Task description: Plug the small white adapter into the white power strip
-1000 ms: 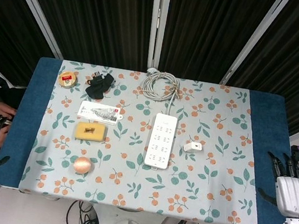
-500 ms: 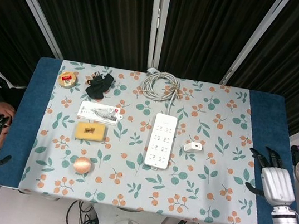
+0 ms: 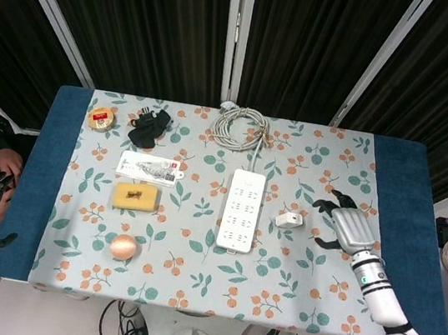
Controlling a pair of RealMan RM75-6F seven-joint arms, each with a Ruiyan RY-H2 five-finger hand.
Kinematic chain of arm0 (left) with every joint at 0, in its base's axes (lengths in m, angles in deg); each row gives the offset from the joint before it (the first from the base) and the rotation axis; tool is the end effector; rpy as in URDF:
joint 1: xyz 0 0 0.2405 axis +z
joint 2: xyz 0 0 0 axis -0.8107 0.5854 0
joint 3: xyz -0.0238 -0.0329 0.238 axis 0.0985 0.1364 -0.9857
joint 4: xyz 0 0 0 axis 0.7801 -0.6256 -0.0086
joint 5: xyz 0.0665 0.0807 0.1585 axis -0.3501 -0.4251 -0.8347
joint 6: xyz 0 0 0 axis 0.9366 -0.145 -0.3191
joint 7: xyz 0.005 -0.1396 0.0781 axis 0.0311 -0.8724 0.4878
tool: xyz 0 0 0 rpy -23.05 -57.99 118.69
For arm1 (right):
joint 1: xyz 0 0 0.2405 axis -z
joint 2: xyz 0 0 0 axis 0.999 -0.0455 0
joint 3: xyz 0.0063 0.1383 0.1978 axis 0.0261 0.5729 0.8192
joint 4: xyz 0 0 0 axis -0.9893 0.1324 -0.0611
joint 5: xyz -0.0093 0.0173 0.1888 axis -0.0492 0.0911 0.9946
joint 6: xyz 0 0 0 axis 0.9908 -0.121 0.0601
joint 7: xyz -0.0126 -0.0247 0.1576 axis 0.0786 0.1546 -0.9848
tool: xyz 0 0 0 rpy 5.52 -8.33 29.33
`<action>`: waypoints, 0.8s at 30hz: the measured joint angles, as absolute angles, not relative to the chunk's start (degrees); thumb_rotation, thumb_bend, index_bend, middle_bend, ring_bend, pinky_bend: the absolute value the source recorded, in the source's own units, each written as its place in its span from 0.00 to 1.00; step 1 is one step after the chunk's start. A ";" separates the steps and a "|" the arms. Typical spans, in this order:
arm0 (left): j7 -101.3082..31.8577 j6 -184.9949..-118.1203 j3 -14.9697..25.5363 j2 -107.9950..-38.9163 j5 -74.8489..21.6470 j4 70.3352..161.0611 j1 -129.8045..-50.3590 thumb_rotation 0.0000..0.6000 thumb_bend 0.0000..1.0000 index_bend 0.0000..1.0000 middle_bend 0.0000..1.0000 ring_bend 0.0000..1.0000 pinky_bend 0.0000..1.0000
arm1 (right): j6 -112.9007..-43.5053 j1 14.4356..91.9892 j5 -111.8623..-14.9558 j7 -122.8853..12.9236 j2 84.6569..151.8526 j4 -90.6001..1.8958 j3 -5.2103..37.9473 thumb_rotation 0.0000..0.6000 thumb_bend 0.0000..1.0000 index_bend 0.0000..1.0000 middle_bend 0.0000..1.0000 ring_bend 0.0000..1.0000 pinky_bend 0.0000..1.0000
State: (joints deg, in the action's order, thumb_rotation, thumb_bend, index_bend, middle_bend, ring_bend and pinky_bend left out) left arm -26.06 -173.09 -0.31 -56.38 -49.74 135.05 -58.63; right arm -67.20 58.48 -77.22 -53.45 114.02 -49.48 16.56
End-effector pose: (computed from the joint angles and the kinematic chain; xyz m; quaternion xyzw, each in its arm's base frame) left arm -0.2939 0.1914 0.1644 -0.6070 -0.3550 -0.3441 0.6222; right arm -0.2355 -0.3269 0.0576 0.6939 -0.4371 0.3544 0.4493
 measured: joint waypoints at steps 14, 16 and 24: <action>-26.89 -172.04 -0.01 -56.13 -49.04 134.53 -59.11 1.00 0.00 0.05 0.04 0.00 0.00 | -64.44 53.50 -77.49 -57.86 122.60 -39.63 16.25 1.00 0.16 0.41 0.42 0.14 0.18; -26.98 -172.07 -0.02 -56.11 -48.97 134.52 -59.07 1.00 0.00 0.05 0.04 0.00 0.00 | -64.28 52.87 -77.86 -58.34 123.35 -38.69 16.10 1.00 0.16 0.42 0.43 0.14 0.18; -27.27 -172.26 -0.23 -55.95 -49.00 134.78 -58.80 1.00 0.00 0.05 0.04 0.00 0.00 | -65.04 51.93 -78.98 -60.45 124.95 -36.21 15.48 1.00 0.24 0.51 0.50 0.21 0.20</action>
